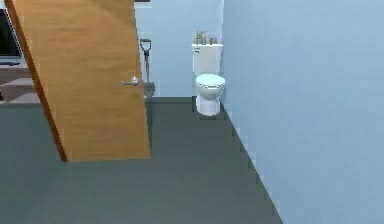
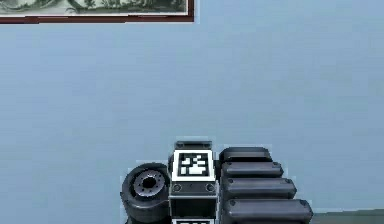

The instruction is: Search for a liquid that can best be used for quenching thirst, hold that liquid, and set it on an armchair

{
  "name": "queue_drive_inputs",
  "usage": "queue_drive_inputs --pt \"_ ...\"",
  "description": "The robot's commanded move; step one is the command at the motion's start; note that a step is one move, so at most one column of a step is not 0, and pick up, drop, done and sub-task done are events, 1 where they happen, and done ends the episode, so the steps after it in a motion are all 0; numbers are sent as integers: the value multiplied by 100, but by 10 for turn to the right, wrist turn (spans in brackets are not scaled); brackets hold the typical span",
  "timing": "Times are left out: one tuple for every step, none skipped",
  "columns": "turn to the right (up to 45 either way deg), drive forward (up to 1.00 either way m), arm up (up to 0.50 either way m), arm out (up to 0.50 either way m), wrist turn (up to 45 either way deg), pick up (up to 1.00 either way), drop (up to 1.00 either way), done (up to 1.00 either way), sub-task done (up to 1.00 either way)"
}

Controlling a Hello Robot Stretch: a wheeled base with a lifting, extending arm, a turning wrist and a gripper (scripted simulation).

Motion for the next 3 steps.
queue_drive_inputs --pt "450 0 0 0 0 0 0 0 0" --pt "420 0 0 0 0 0 0 0 0" --pt "0 5 0 0 0 0 0 0 0"
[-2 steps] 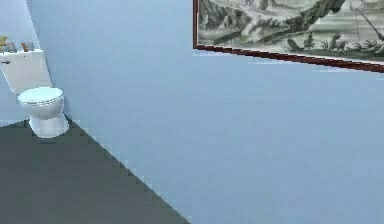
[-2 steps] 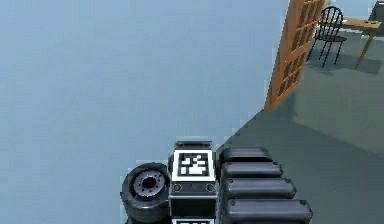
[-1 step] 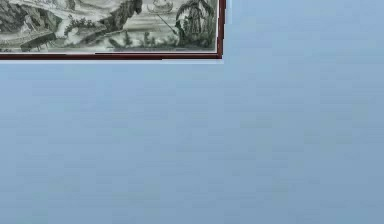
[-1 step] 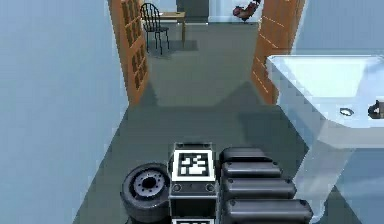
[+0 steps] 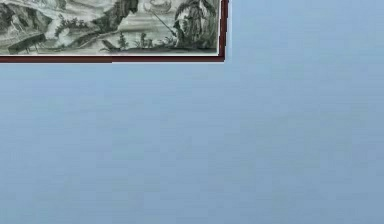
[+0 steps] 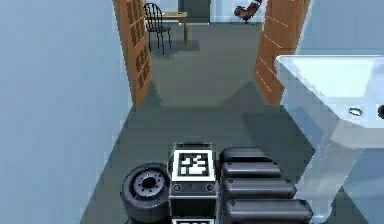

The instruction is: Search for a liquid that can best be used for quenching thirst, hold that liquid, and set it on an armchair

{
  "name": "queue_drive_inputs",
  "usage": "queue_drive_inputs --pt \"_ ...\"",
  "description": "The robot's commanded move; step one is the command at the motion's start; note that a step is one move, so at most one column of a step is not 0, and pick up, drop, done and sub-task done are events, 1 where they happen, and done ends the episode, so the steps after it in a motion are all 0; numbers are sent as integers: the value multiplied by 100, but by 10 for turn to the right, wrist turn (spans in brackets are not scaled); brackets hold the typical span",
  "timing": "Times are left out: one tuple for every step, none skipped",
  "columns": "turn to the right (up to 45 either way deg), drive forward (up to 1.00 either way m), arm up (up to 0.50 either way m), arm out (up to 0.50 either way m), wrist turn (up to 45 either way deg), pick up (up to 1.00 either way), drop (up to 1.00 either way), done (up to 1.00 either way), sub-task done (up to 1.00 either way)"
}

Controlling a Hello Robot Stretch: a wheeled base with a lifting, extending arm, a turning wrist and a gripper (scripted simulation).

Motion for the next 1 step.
queue_drive_inputs --pt "-450 0 0 0 0 0 0 0 0"
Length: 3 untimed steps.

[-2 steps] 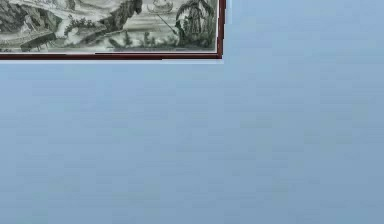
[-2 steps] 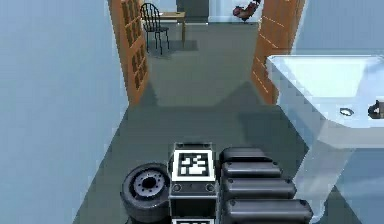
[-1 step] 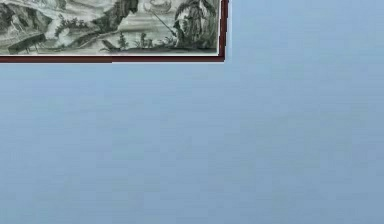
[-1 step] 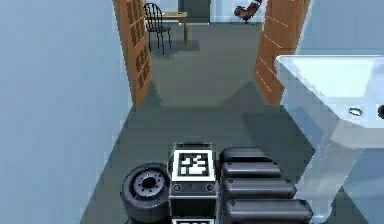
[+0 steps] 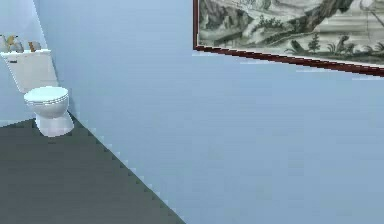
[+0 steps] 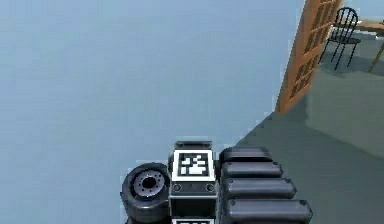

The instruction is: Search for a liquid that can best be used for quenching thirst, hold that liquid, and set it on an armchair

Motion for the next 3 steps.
queue_drive_inputs --pt "-330 0 0 0 0 0 0 0 0" --pt "0 45 0 0 0 0 0 0 0" --pt "-450 0 0 0 0 0 0 0 0"
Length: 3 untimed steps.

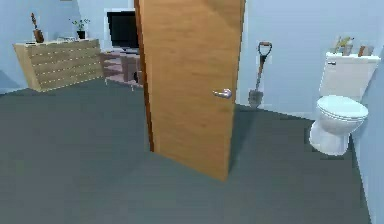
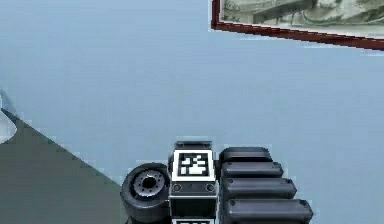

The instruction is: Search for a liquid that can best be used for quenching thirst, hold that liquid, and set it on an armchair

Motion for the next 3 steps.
queue_drive_inputs --pt "-270 0 0 0 0 0 0 0 0" --pt "0 35 0 0 0 0 0 0 0" --pt "-360 0 0 0 0 0 0 0 0"
